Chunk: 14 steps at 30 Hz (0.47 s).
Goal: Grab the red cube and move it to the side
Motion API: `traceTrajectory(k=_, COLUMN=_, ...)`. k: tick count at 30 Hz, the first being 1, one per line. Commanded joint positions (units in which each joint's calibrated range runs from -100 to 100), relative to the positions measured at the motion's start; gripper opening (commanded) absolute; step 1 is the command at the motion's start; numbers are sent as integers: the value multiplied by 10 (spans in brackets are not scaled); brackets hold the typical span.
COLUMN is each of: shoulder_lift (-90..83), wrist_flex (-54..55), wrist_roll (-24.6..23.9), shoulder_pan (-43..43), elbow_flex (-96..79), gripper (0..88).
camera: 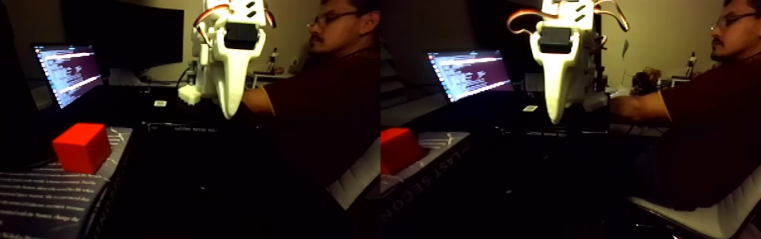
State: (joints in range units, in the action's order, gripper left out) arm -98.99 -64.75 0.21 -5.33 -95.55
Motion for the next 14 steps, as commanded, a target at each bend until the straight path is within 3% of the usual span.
traceTrajectory(k=1, shoulder_lift=-2, wrist_flex=-3, wrist_roll=2, shoulder_pan=2, elbow_flex=5, gripper=7)
traceTrajectory(k=14, shoulder_lift=-2, wrist_flex=-3, wrist_roll=2, shoulder_pan=2, elbow_flex=5, gripper=7)
